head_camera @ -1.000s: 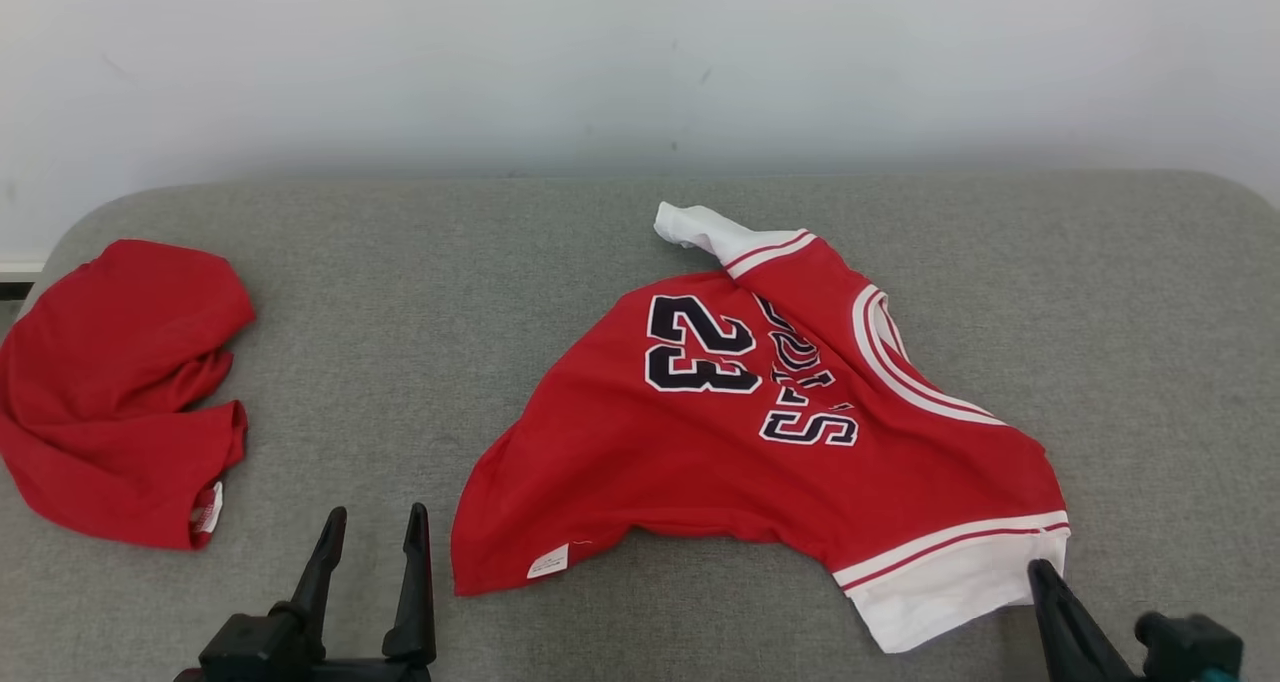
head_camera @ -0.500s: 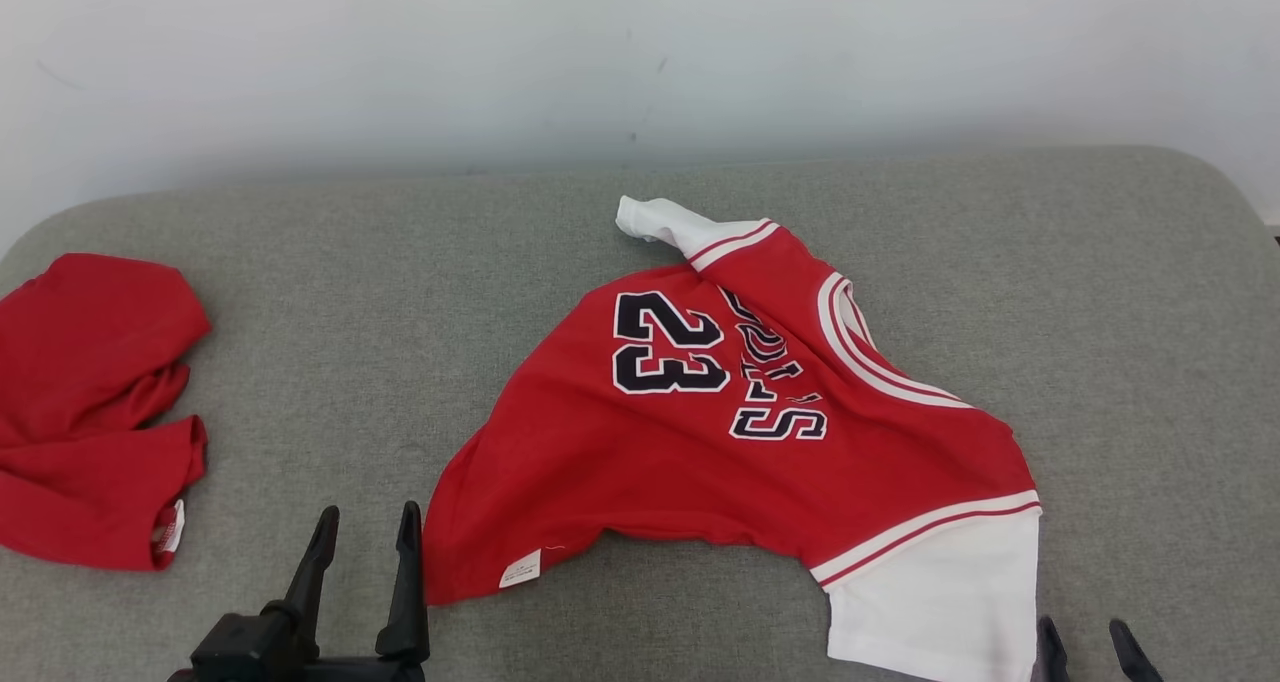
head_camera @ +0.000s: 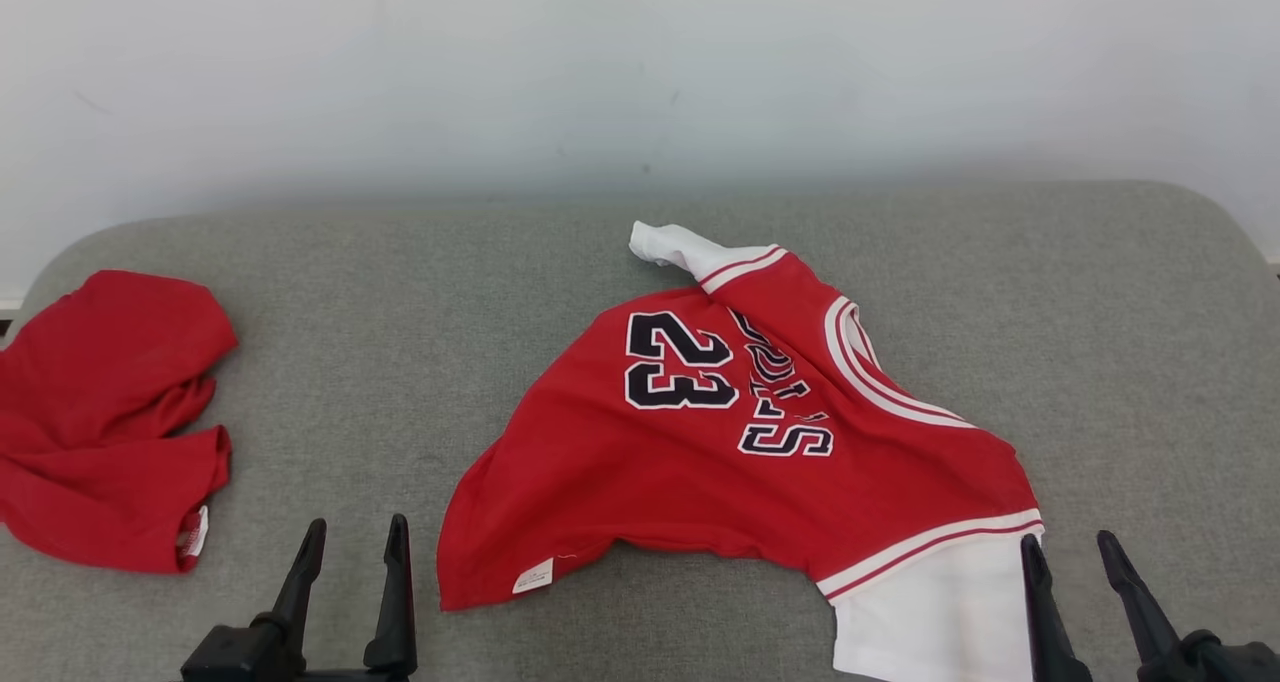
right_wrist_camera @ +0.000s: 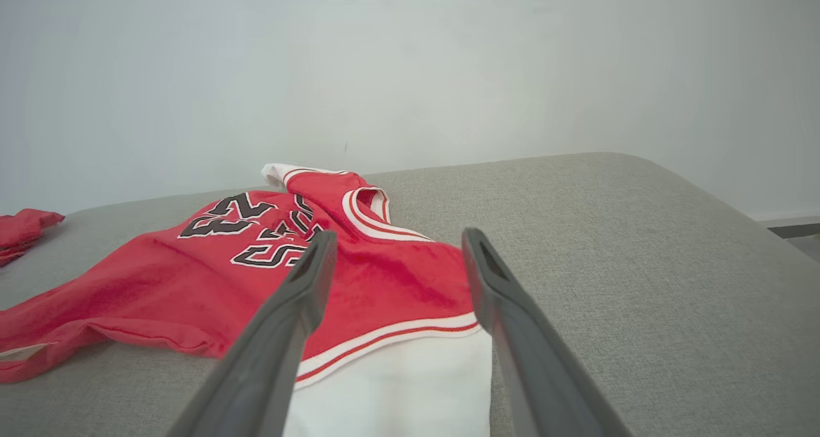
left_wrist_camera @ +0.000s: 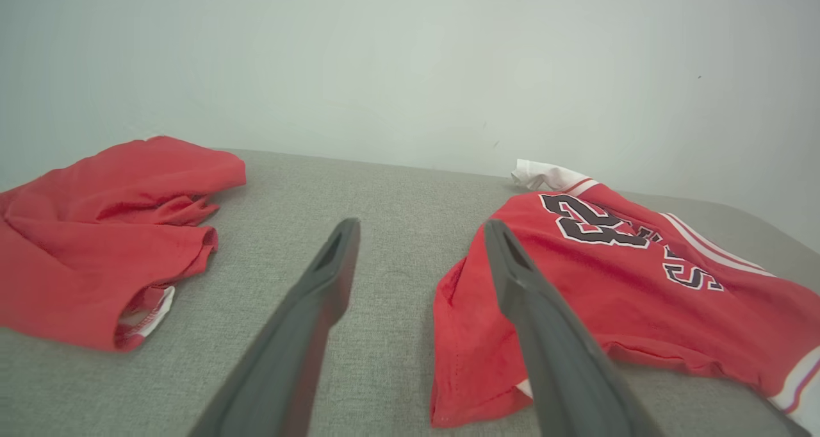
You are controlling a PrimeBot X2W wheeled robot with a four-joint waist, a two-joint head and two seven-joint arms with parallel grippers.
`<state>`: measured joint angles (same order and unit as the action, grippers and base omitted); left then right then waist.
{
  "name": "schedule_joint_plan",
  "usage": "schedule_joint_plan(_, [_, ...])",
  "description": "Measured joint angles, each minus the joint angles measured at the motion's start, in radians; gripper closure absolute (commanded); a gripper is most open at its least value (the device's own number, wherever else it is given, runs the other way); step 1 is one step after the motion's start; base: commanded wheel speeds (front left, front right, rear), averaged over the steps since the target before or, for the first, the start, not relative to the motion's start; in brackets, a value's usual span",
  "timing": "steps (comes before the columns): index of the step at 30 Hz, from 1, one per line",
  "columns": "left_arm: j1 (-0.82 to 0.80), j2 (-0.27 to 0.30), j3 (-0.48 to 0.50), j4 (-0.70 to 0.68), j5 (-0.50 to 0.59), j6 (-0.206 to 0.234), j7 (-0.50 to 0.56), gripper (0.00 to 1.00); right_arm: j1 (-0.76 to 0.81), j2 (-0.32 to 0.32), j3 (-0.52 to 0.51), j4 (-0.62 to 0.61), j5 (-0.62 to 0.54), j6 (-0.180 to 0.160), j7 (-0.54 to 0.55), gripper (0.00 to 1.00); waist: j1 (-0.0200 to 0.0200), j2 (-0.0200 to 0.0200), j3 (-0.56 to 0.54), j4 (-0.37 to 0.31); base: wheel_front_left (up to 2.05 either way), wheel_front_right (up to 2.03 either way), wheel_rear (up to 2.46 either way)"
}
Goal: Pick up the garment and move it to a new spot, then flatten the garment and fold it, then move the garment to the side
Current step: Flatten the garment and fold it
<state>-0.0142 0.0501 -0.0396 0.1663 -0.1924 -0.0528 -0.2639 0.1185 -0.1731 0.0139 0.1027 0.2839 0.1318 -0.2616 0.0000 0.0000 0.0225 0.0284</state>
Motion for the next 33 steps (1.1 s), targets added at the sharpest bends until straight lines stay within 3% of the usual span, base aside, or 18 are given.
schedule_joint_plan(33, [0.059, 0.000, 0.052, -0.015, 0.051, -0.001, 0.000, 0.00, 0.000, 0.034, 0.037, -0.044, -0.048, 0.000, 0.000, 0.00, 0.0000, 0.0000, -0.060, 0.028, 0.00, 0.00, 0.00])
